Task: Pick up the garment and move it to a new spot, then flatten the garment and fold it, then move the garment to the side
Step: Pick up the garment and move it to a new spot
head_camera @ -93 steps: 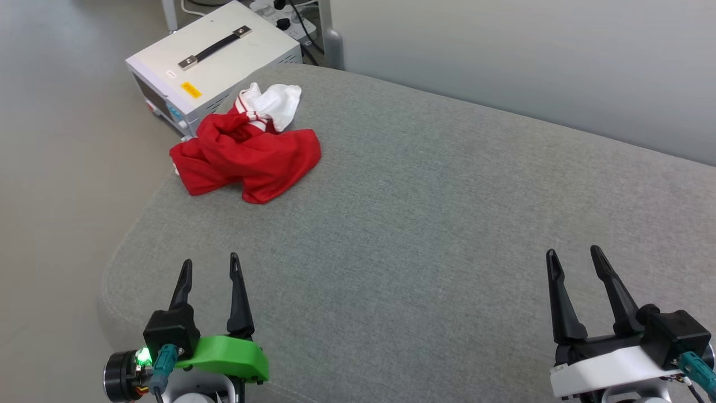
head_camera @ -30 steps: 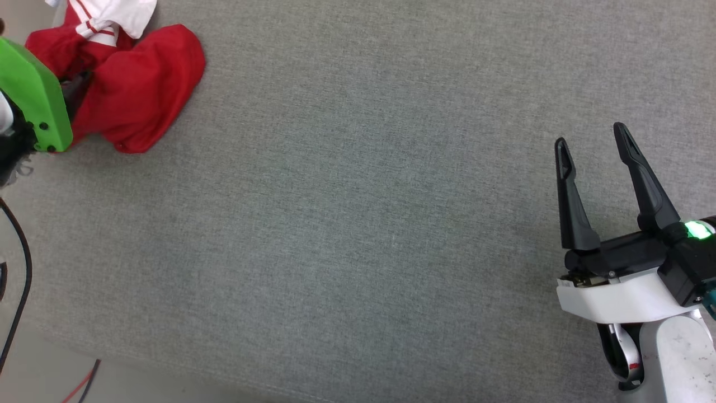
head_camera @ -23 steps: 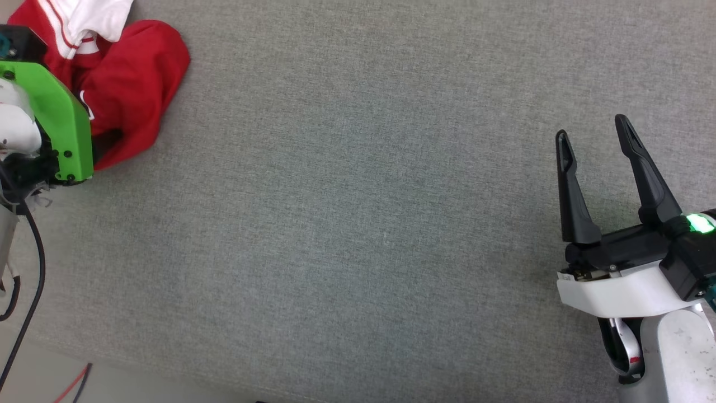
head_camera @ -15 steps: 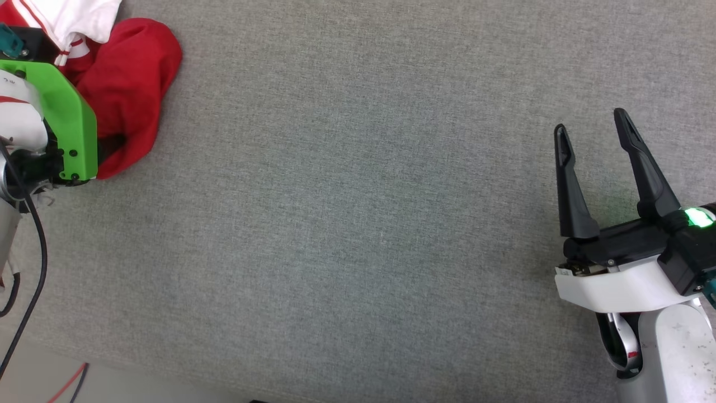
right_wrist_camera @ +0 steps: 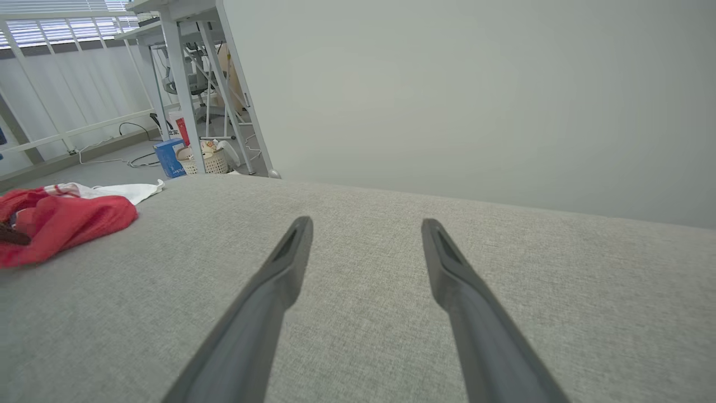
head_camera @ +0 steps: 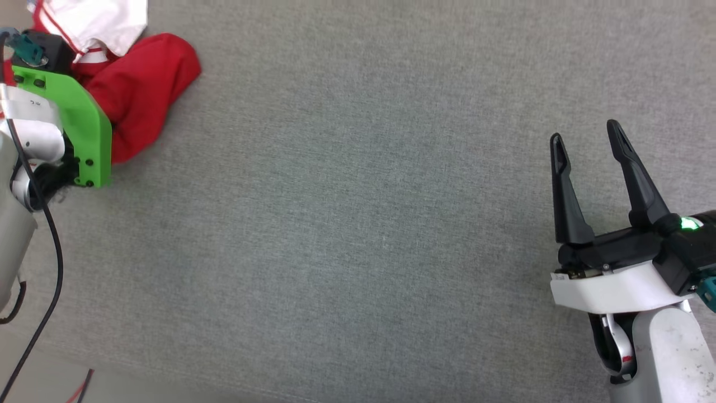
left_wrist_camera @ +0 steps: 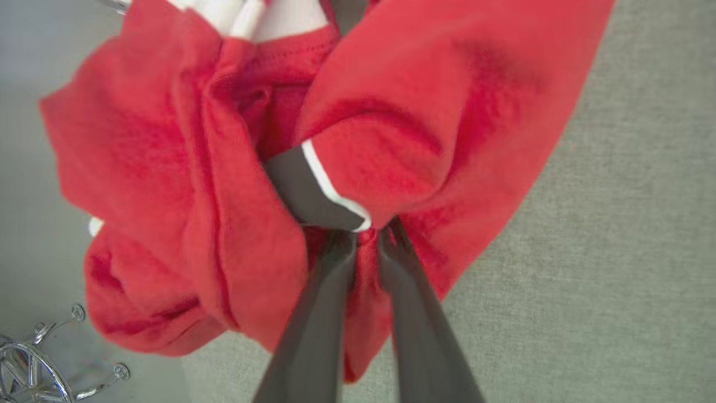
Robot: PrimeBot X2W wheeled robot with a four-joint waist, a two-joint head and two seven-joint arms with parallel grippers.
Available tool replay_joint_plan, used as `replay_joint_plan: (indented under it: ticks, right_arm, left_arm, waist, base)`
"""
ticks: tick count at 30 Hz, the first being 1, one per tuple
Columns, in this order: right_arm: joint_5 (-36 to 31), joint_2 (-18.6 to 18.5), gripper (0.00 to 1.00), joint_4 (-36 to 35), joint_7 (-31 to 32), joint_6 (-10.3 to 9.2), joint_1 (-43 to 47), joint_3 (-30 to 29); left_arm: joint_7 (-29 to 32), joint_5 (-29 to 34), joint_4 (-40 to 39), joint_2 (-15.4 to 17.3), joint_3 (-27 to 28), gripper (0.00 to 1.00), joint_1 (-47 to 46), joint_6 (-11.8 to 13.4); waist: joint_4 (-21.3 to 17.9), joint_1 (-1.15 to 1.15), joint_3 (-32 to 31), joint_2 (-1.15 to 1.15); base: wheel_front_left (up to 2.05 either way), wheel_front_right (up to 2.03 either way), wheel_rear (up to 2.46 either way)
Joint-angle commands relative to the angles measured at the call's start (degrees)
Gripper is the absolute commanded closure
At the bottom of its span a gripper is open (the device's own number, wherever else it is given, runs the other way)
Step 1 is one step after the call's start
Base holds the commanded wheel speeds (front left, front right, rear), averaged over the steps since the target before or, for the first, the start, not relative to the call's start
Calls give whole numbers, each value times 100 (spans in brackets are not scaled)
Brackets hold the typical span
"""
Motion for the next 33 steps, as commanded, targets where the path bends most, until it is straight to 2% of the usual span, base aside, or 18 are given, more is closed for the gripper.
replay_joint_plan:
  ticks: [1, 5, 10, 20, 26, 33]
  right_arm:
    - [45, 28, 0, 34, -27, -4, 86, -7]
    - [109, 69, 0, 70, -27, -4, 168, -14]
    - [225, 92, 0, 101, -27, -4, 288, -62]
    - [682, 96, 0, 124, -27, -4, 493, -91]
    - [852, 97, 0, 120, -27, -4, 538, -191]
    - [992, 97, 0, 144, -27, -4, 616, -318]
  left_arm:
    - [-210, 134, -36, 49, -67, 100, -214, -9]
    - [-667, 364, -221, 114, -264, 100, -431, -9]
    - [-959, 486, -617, 142, -545, 100, -664, -9]
    - [-1199, 743, -1496, -98, -1071, 100, -1164, -9]
    - [-1342, 811, -1940, -496, -1369, 100, -1343, -9]
    - [-1619, 906, -2418, -1160, -1873, 100, -1404, -9]
  waist:
    - [74, 0, -365, 19]
    - [51, 0, -669, 19]
    - [-67, 0, -955, 19]
    - [-725, 0, -1301, 19]
    - [-1267, 0, -1329, 19]
    - [-1717, 0, -1298, 19]
  base:
    - [0, 0, 0]
    - [0, 0, 0]
    - [0, 0, 0]
    - [0, 0, 0]
    - [0, 0, 0]
    - [0, 0, 0]
